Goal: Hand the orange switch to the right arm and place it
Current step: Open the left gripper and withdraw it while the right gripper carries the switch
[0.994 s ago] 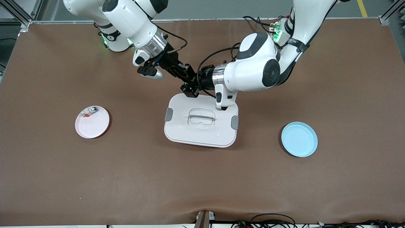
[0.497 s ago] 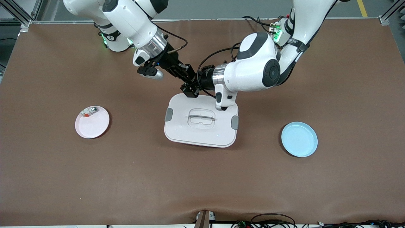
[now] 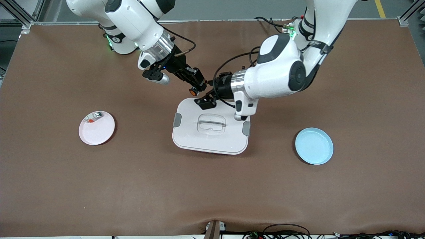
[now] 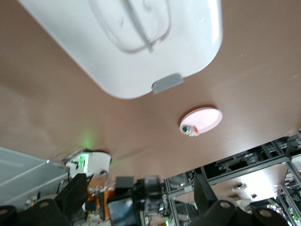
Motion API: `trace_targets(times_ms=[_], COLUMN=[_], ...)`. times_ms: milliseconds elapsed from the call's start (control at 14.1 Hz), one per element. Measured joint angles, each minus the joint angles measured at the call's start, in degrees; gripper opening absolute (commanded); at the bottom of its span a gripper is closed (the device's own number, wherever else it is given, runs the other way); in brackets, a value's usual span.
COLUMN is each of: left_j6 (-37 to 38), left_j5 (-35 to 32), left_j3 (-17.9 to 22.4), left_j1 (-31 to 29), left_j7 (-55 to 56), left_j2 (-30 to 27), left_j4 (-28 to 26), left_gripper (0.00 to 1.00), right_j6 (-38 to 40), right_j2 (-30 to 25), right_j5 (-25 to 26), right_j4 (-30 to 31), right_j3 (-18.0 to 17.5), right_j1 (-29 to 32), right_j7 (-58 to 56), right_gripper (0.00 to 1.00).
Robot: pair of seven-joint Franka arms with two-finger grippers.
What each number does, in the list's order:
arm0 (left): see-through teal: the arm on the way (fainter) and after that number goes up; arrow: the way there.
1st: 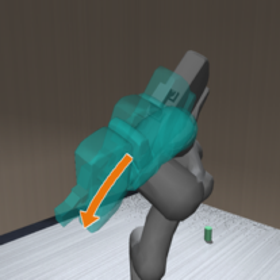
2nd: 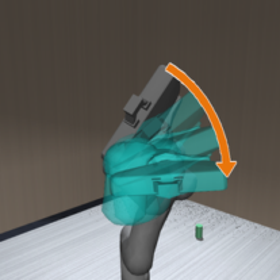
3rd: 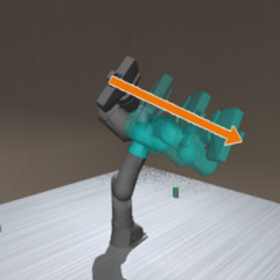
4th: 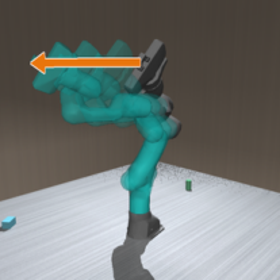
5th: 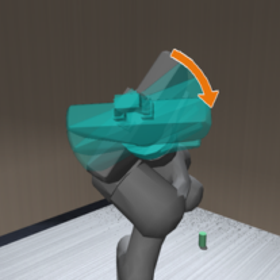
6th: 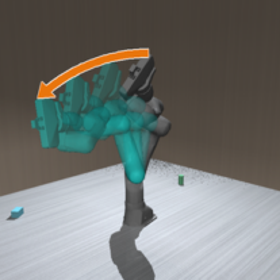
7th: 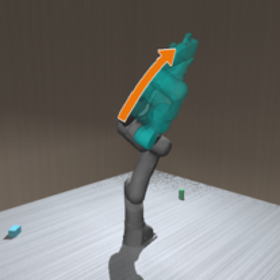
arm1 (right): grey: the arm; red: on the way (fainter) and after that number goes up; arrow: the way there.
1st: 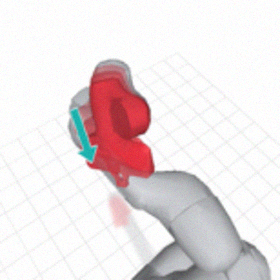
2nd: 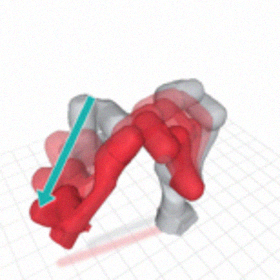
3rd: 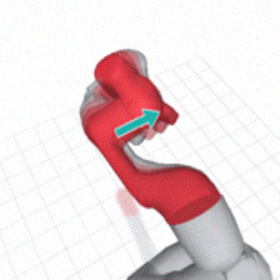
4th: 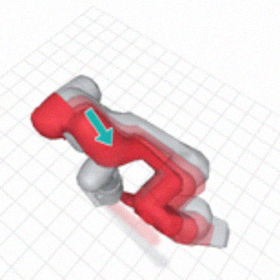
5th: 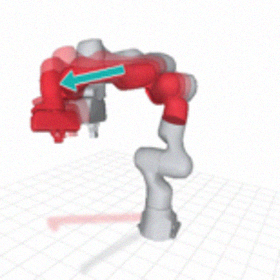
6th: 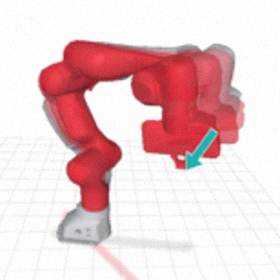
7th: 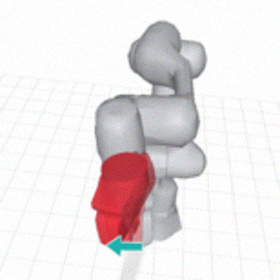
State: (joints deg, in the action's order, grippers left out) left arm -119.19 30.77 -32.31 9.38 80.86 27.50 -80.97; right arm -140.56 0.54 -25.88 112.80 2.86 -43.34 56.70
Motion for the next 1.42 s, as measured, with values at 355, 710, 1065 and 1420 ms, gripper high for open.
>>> trace_targets(times_ms=[355,710,1065,1420], left_j6=[0.11,4.96,11.28,13.78], left_j5=[-15.07,-30.54,-39.59,-49.77], left_j3=[0.54,0.58,0.73,0.72], left_j1=[-5.36,-9.88,-15.68,-16.07], left_j7=[-0.06,-8.52,-25.37,-34.18], left_j2=[-0.84,-1.21,-1.22,-1.87], left_j4=[1.84,2.02,2.05,2.1], left_gripper=[1.0,1.0,1.0,1.0], right_j6=[21.76,39.14,54.57,60.88], right_j2=[-0.19,-0.24,-0.38,-0.89], right_j5=[0.06,0.11,8.43,22.63], right_j4=[-11.89,-20.23,-23.35,-23.54], right_j3=[0.26,0.47,0.76,0.83], right_j1=[3.52,8.35,14.08,17.55], right_j7=[-2.47,-15.37,-39.29,-68.38], right_gripper=[0.0,0.0,0.0,0.0])
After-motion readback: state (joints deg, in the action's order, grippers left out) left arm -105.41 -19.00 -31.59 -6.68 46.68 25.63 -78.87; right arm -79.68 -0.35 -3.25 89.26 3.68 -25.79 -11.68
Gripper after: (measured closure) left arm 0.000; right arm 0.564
